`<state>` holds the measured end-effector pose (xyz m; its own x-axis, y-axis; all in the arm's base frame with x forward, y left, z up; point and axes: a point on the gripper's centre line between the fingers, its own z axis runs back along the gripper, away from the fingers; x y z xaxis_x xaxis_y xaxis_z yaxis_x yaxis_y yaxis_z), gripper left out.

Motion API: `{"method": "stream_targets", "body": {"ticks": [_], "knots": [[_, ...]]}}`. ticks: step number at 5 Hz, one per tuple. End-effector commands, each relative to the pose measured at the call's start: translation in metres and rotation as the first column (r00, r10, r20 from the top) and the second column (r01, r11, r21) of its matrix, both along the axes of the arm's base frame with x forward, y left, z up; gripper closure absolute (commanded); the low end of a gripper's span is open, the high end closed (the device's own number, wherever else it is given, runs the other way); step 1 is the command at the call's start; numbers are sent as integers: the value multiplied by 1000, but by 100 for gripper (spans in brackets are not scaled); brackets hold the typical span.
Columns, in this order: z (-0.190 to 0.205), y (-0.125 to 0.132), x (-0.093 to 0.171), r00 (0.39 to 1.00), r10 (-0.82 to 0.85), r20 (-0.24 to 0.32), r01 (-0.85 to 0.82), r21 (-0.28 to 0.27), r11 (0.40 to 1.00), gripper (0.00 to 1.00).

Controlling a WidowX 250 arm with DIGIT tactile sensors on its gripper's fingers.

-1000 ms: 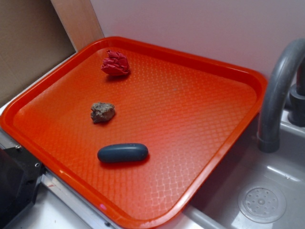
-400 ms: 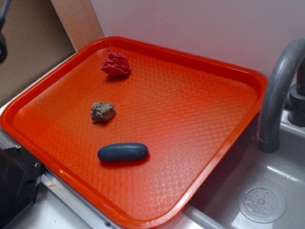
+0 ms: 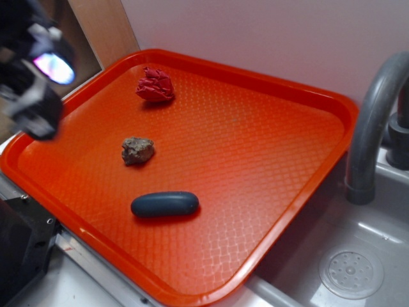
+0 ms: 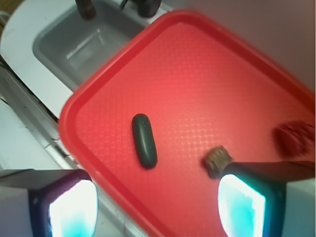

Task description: Grab the plastic pickle.

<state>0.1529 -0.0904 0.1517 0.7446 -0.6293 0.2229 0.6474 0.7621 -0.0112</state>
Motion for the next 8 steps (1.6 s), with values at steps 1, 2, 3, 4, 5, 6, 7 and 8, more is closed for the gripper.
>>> {"method": "stream_targets", "body": {"ticks": [1,2,3,4,5,6,7,8], "knots": [[-55,-35,22,997,-56,-60,60,56,997,0],[-91,-39,21,989,-94,-117,105,95,990,0],[-114,-38,11,980,-114,-161,136,130,982,0],[-135,-36,7,973,-121,-198,153,158,975,0],[-144,-37,7,970,-114,-216,155,183,971,5],[-143,-37,5,970,-115,-215,155,179,972,100],[-139,-34,5,973,-107,-206,146,184,972,100],[-121,-28,9,979,-68,-191,107,204,973,100]]}}
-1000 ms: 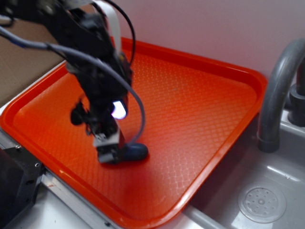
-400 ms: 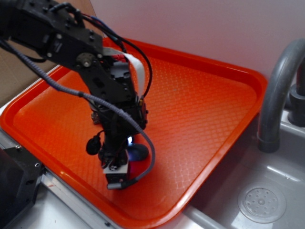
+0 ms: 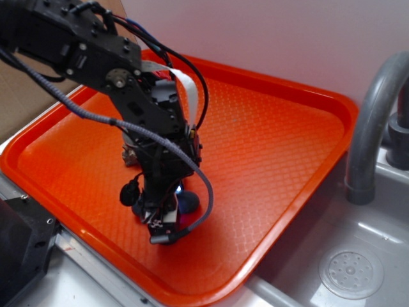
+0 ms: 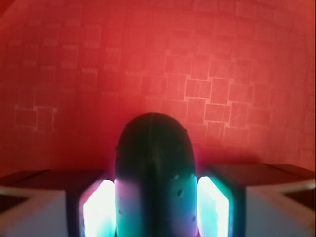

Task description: Grab the plastic pickle.

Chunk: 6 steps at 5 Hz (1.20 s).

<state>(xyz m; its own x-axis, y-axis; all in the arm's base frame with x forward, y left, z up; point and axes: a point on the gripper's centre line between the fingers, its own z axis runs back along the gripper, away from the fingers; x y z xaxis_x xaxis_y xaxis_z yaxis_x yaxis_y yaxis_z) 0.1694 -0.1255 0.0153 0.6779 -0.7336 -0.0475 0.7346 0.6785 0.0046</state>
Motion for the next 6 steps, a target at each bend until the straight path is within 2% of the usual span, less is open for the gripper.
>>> {"method": "stream_targets", "body": {"ticks": [1,2,3,4,5,6], "knots": [[49,25,9,974,223,-30,-224,-37,974,100],[86,48,29,923,384,-31,-385,-69,920,100],[128,75,45,799,601,-15,-601,16,799,100],[169,86,46,624,780,49,-781,15,624,100],[183,84,52,559,826,76,-827,-14,561,100],[176,81,52,587,805,82,-807,-22,590,100]]}}
